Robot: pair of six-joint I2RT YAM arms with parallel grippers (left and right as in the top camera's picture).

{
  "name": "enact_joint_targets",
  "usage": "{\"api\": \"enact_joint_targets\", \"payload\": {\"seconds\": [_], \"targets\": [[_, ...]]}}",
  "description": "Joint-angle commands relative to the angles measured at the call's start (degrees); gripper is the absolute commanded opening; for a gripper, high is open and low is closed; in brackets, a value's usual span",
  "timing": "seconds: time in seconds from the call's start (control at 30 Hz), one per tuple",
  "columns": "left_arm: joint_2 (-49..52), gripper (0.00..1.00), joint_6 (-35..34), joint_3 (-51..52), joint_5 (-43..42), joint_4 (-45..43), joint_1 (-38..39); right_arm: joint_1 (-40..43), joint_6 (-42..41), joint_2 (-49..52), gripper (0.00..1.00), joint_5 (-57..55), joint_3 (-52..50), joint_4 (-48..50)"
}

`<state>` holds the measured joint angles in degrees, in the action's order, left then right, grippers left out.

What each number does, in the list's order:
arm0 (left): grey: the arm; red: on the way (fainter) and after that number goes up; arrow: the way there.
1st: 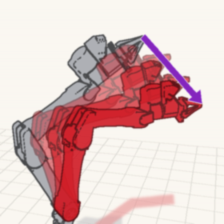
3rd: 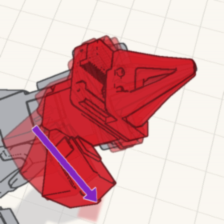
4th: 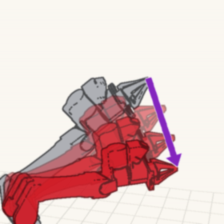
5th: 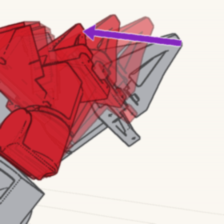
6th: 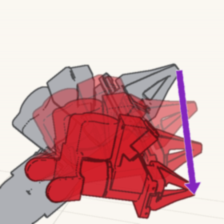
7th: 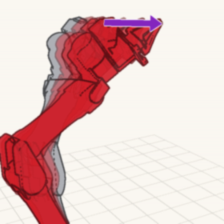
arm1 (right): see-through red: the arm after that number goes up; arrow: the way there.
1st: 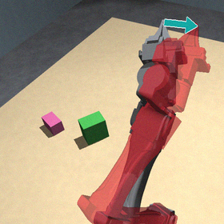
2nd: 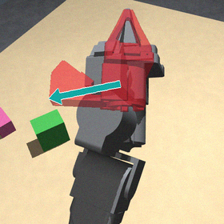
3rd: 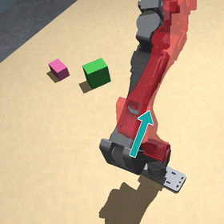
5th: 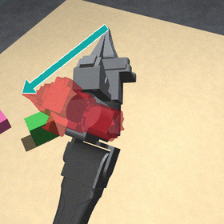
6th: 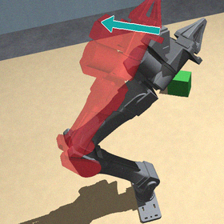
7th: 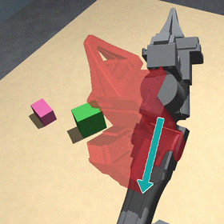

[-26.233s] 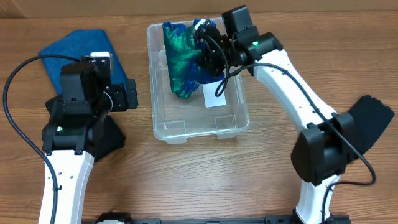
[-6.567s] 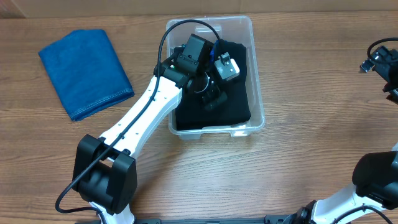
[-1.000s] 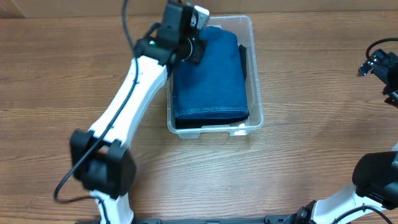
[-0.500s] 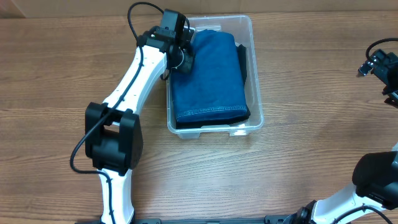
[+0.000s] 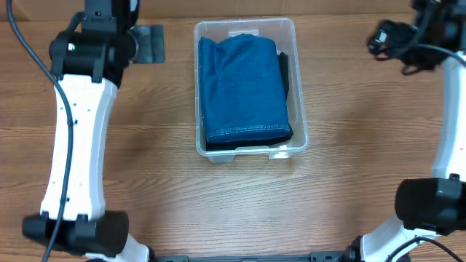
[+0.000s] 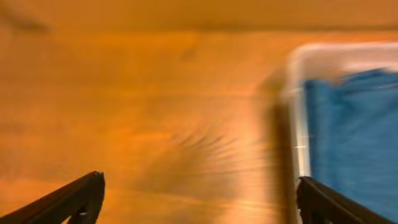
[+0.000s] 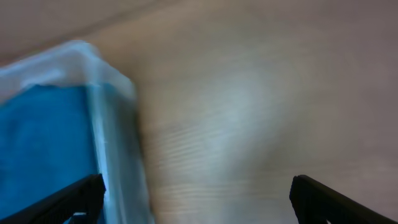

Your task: Pack container

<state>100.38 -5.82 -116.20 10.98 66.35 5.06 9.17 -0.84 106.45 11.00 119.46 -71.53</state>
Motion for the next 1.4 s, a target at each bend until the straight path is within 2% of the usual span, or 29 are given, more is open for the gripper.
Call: {"api": "enact_joint_targets", "payload": {"seconds": [0.0, 0.1, 0.17, 0.3, 0.43, 0.53, 0.67, 0.8, 0.93, 1.03, 1.2, 1.37], "targets": [[0.59, 1.00, -2.14, 0.26, -0.09, 0.33, -4.22, -2.91, 2.40, -1.57, 1.00, 0.79, 0.57, 3.80], [0.55, 1.00, -1.46, 0.26, -0.70, 2.99, -5.97, -3.69, 2.43, -1.57, 1.00, 0.68, 0.57, 3.48], [0.33, 1.00, 0.15, 0.26, -4.44, 6.21, -7.06, -3.43, 2.23, -2.27, 1.00, 0.66, 0.57, 0.63], [-2.25, 1.00, 0.28, 0.26, -5.11, 7.74, -6.84, -1.14, 0.22, -7.39, 1.00, -1.09, 0.57, -2.14], [-8.85, 1.00, 0.31, 1.27, -5.14, 7.39, -6.51, 1.97, -0.90, -14.51, 1.00, -2.58, 0.48, -3.43], [-17.22, 1.00, 1.09, 7.82, -5.14, 4.98, -6.49, 2.86, -0.87, -18.91, 1.00, -2.60, -1.05, -4.48], [-32.02, 1.00, 2.12, 24.37, -5.20, -0.79, -6.54, 2.84, -0.90, -27.74, 1.00, -2.56, -13.03, -1.33], [-50.75, 1.00, 2.73, 44.13, -5.86, -5.53, -6.54, 2.84, -0.87, -43.39, 1.00, -2.58, -37.48, 6.43], [-61.05, 1.00, 1.31, 54.12, -4.50, -4.55, -6.54, 2.86, -0.87, -54.38, 1.00, -3.82, -50.34, 8.28], [-64.06, 1.00, 1.31, 57.96, -4.85, -3.69, -6.54, 2.80, -0.87, -58.82, 1.00, -3.85, -53.51, 6.45], [-64.02, 1.00, 1.31, 59.14, -4.85, 1.42, -6.54, 2.80, -0.87, -58.38, 1.00, -3.85, -53.51, 2.82], [-64.02, 1.00, 1.31, 59.14, -4.85, 2.73, -6.54, 2.80, -0.87, -57.22, 1.00, -3.85, -53.51, 2.84]]}}
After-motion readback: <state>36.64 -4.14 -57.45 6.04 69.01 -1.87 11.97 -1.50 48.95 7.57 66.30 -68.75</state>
